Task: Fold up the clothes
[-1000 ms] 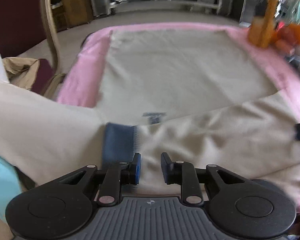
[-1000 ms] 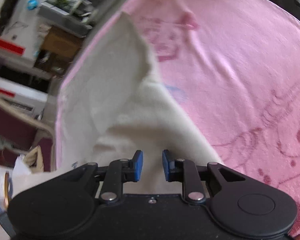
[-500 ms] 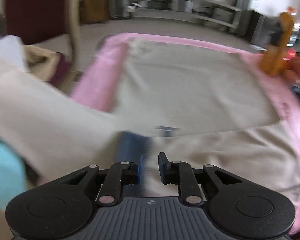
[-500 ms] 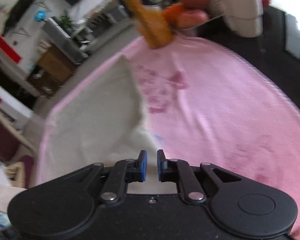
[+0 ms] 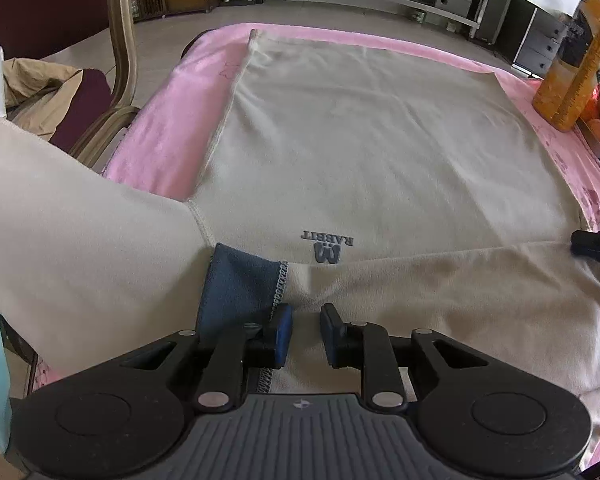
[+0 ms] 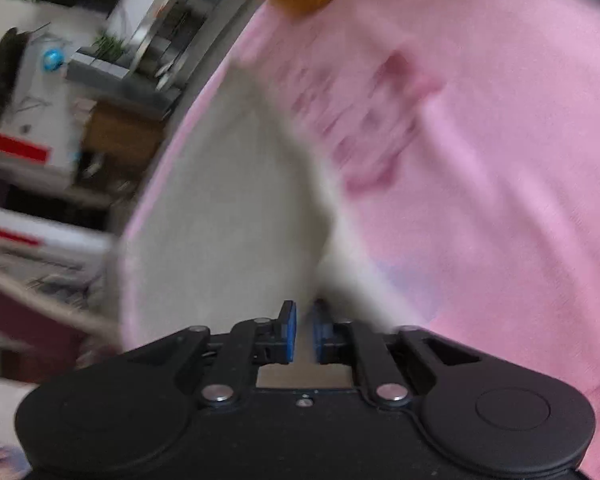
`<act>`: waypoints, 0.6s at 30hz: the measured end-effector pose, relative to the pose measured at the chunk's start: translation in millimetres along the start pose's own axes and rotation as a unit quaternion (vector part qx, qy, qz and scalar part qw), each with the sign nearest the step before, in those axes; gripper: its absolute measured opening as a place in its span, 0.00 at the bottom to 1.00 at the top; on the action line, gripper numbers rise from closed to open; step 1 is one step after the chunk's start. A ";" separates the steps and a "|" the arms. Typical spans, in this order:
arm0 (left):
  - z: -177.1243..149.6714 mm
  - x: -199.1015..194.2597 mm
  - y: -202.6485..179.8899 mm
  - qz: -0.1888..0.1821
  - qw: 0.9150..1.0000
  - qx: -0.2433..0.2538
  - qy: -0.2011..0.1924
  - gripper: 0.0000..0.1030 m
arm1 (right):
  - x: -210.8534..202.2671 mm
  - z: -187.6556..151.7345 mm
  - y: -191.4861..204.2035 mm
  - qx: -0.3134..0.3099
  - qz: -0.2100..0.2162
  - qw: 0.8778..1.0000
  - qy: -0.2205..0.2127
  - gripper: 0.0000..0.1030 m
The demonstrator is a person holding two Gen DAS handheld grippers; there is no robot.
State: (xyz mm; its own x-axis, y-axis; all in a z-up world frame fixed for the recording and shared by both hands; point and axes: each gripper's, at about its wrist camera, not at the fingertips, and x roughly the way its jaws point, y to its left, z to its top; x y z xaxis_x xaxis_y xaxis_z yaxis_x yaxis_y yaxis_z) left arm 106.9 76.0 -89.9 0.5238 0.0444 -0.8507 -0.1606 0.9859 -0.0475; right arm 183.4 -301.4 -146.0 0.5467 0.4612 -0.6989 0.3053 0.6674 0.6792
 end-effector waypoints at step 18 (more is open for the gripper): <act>-19.5 -41.3 9.3 -0.026 0.999 0.000 -0.026 0.22 | -96.9 -44.3 -21.7 0.016 0.051 0.998 -0.019 0.15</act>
State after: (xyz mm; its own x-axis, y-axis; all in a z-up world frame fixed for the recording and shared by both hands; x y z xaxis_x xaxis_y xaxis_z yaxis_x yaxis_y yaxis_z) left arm 67.5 80.2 -65.4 0.5746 0.0020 -0.8184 -0.1318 0.9872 -0.0902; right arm 89.3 -334.7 -103.0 0.6052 0.5021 -0.6178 0.2718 0.5990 0.7532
